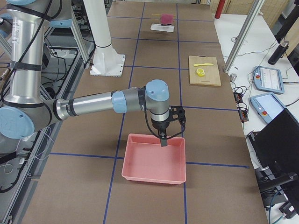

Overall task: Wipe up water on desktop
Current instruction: 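Reach the left gripper down to the pink cloth on the white tray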

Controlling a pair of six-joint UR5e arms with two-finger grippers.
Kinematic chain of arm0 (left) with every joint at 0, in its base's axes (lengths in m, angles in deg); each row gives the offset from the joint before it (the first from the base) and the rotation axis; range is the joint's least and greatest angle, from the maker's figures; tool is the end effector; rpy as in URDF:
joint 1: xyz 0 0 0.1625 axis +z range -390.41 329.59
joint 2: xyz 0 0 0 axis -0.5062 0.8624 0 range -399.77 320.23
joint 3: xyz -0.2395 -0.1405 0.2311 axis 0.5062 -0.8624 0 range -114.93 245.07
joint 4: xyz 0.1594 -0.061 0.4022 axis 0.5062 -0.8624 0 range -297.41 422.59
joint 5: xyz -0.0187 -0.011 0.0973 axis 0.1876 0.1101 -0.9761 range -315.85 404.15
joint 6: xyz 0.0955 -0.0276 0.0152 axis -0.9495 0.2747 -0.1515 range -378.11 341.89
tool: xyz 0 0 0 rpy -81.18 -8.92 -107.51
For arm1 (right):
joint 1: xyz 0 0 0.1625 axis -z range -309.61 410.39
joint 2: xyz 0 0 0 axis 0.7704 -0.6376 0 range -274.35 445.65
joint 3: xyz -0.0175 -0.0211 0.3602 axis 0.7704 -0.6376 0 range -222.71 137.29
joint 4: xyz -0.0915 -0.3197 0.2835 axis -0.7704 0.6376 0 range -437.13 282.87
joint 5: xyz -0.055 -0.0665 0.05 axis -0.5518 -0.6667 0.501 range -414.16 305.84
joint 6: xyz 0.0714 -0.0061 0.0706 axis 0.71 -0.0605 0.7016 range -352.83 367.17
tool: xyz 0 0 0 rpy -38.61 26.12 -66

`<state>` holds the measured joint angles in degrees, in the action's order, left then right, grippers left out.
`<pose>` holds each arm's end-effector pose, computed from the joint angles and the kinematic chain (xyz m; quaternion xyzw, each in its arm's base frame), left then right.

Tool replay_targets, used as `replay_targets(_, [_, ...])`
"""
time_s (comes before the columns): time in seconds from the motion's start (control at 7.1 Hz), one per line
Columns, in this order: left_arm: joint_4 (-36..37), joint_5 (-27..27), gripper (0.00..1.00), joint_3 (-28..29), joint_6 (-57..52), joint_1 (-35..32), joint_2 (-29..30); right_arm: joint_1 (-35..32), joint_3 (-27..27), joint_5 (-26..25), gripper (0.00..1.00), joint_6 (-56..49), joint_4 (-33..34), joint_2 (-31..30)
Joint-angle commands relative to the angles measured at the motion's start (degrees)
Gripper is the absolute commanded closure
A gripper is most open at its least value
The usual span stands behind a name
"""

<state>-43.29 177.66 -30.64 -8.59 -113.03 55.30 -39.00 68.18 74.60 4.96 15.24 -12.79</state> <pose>0.0088 -0.5660 0.4650 0.1589 0.3882 0.0686 0.9052 0.0654 -0.4660 0.4899 0.0875 -0.3294 -0.0523 0.9387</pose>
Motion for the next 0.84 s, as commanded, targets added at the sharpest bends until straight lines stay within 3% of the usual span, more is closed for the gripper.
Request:
replay_targets(0.0, [-12.8, -0.3, 0.02, 0.3, 15.3, 8.3, -4.4, 0.0, -0.1, 0.0, 0.0, 0.0, 0.0, -0.1])
replay_targets(0.14, [-18.6, -0.4, 0.02, 1.4, 18.7, 11.0, -5.9, 0.0, -0.1, 0.0, 0.0, 0.0, 0.0, -0.1])
replay_targets(0.28, [-22.5, -0.4, 0.1, 2.2, 20.6, 11.9, -7.0, 0.0, -0.1, 0.0, 0.0, 0.0, 0.0, -0.2])
replay_targets(0.7, [-24.3, -0.1, 0.49, 2.2, 21.9, 12.8, -7.6, 0.0, -0.2, -0.1, 0.0, -0.1, 0.0, -0.2])
